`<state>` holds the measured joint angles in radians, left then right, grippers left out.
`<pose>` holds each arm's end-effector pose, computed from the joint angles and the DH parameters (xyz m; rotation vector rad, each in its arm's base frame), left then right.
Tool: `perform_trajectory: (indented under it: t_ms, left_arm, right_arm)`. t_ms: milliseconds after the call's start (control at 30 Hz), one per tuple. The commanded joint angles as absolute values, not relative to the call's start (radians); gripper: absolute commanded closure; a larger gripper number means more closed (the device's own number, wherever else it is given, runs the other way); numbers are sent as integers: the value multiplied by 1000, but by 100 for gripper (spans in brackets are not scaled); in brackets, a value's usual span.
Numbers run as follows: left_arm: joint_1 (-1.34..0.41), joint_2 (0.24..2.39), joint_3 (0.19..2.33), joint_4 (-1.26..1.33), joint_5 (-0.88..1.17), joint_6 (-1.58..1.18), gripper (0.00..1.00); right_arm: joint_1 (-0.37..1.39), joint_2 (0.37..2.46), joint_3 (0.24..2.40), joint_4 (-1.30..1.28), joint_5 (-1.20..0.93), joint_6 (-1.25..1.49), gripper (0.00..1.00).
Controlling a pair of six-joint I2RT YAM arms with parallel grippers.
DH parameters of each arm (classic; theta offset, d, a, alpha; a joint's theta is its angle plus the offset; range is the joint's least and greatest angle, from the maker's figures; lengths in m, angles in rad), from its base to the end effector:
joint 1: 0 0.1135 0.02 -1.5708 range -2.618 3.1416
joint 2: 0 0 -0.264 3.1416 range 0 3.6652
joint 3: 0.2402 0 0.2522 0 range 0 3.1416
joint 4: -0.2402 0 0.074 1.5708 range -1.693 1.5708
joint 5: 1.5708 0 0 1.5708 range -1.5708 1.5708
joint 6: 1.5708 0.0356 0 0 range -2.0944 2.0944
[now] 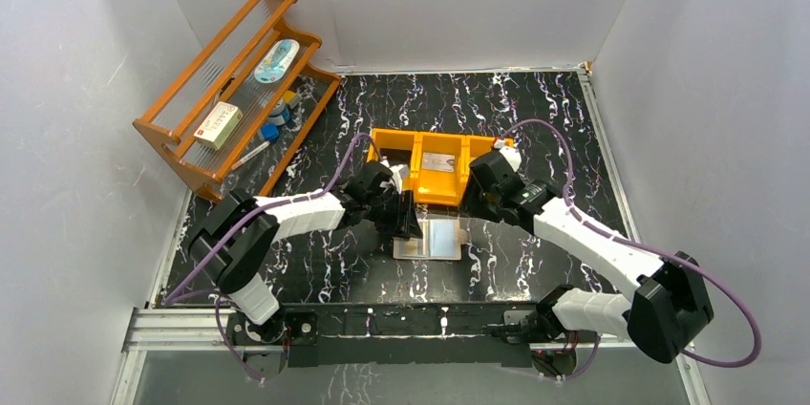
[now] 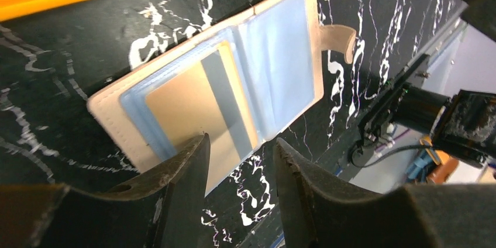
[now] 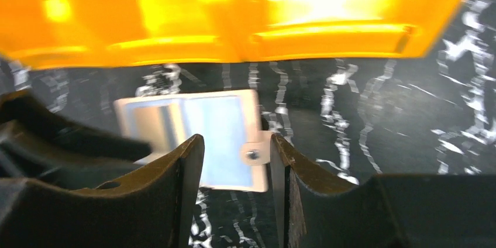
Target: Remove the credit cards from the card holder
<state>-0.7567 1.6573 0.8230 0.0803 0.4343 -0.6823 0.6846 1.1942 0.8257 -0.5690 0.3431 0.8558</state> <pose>0.2291 -0.2370 0.1626 0.3393 2.5477 -1.1542 0.1909 0.1404 0.2401 0.3474 2.4244 0.2538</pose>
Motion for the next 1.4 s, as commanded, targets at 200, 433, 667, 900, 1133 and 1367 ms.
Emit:
perform_trajectory:
  t_ms: [200,433,667,900,1133,1367]
  left_arm:
    - [-752,1378,773,-115,11,-715,51]
    - [-711,1212,633,-159,-68,-801,47]
    - [-701,1109,559,-119,-74,-848,47]
    - [-699,1104,565,-117,-79,-829,47]
    - [-699,1141,580,-104,-46,-823,47]
    - [-699,1165,592,-90,-11,-814,47]
  right_arm:
    - [762,1287,856,-273,3,804,45]
    - [885,1473,958,-356,136,784,42]
    - [966,1647,1085,-514,280,814,43]
    - [978,1734,1127,-571,305,819,44]
    - [978,1807,1113,-565,280,824,62]
    - [965,1762,1061,-517,278,831,88]
